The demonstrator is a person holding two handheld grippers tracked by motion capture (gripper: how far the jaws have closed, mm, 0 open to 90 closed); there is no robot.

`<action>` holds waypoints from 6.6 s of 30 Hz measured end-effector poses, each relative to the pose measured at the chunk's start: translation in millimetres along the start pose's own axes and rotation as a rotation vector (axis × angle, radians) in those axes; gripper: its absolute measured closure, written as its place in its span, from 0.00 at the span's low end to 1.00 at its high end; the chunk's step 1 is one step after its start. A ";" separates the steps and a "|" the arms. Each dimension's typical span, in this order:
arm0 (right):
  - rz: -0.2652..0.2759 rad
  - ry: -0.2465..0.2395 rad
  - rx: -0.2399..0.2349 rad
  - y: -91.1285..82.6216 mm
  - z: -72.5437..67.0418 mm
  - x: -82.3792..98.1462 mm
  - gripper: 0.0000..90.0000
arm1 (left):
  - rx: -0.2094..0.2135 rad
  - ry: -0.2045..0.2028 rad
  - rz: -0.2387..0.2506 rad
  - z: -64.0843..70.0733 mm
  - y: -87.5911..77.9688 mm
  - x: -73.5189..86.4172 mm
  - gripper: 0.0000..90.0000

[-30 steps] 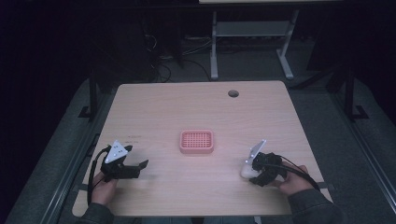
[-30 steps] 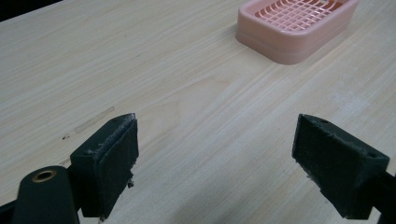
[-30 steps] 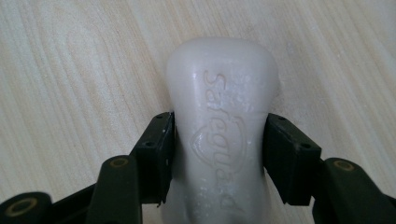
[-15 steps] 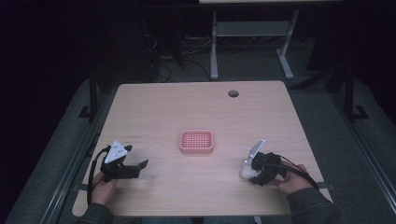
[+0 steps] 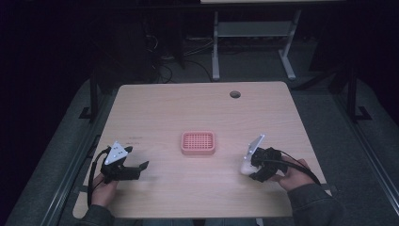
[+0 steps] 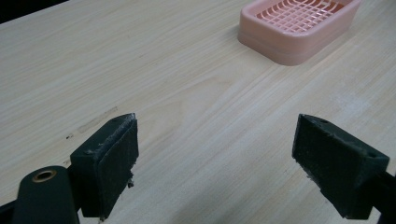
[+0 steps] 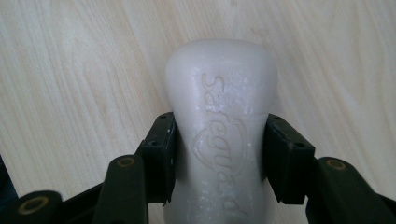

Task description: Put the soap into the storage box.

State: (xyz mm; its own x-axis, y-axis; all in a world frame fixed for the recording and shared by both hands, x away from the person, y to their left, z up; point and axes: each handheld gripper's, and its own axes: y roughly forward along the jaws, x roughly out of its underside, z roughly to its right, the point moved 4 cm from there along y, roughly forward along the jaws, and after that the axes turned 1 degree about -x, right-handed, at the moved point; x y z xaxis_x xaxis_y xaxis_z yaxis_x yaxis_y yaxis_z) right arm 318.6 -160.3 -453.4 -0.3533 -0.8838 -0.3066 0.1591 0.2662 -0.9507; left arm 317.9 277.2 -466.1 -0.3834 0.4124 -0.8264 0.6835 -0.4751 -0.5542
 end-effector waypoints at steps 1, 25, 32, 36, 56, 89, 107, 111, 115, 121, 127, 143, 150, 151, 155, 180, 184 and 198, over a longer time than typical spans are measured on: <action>0.002 -0.005 -0.002 -0.9 0.7 -2.8 0.54 | 0.000 0.000 0.001 0.0 0.0 0.0 0.15; 0.021 -0.066 -0.029 -1.2 16.9 -53.2 0.54 | -0.001 -0.008 0.001 -0.6 0.2 -0.1 0.15; 0.036 -0.076 -0.042 -0.8 21.4 -65.6 0.54 | -0.002 -0.008 0.000 -0.8 -0.3 -0.4 0.15; 0.034 -0.082 -0.046 0.9 21.7 -71.4 0.54 | -0.002 -0.008 0.003 -0.8 0.3 -0.3 0.15; 0.015 -0.117 -0.062 9.8 26.5 -96.9 0.54 | -0.002 -0.009 0.006 -0.8 0.4 -0.5 0.15; 0.011 -0.141 -0.076 10.0 41.4 -133.6 0.54 | -0.003 -0.010 0.007 -1.7 -0.1 -0.8 0.15; 0.009 -0.151 -0.092 16.2 49.2 -158.8 0.54 | -0.004 -0.009 0.013 -2.2 0.3 -1.1 0.15; 0.007 -0.158 -0.095 16.6 49.3 -165.3 0.54 | -0.004 -0.008 0.014 -2.5 0.1 -1.3 0.15; 0.009 -0.163 -0.098 17.6 49.6 -171.1 0.54 | -0.004 -0.011 0.018 -2.4 0.4 -1.4 0.15; 0.021 -0.160 -0.112 22.4 51.3 -176.8 0.54 | -0.004 -0.010 0.021 -2.4 0.6 -1.6 0.15; 0.017 -0.158 -0.118 25.3 54.2 -181.3 0.54 | -0.004 -0.015 0.020 -2.1 0.6 -1.7 0.15; 0.007 -0.180 -0.116 37.9 55.6 -199.5 0.54 | -0.002 -0.013 0.012 -2.5 0.7 -1.6 0.15; 0.002 -0.174 -0.127 47.5 57.3 -203.3 0.54 | -0.002 -0.015 0.015 -2.5 0.8 -1.7 0.15; -0.003 -0.173 -0.128 48.7 57.1 -203.5 0.54 | -0.001 -0.016 0.016 -2.4 1.1 -1.7 0.15; -0.006 -0.177 -0.131 55.1 56.3 -204.7 0.54 | -0.001 -0.016 0.014 -2.3 1.0 -1.9 0.15; -0.030 -0.175 -0.127 75.3 54.8 -203.6 0.54 | 0.000 -0.015 0.014 -2.1 1.1 -2.0 0.15; -0.022 -0.170 -0.127 76.0 55.5 -203.0 0.54 | 0.001 -0.014 0.014 -2.0 1.2 -2.0 0.15; -0.019 -0.182 -0.125 76.9 53.5 -203.9 0.53 | 0.001 -0.013 0.013 -2.0 0.9 -2.0 0.15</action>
State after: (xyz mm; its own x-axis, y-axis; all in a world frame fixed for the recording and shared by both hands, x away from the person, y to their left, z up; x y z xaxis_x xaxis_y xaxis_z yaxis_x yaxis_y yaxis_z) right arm 452.2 19.8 -461.5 -0.1807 -0.9410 -0.2860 0.0343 0.2846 -0.9580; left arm 320.5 277.6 -464.8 -0.3830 0.3959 -0.8346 0.6875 -0.4813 -0.5438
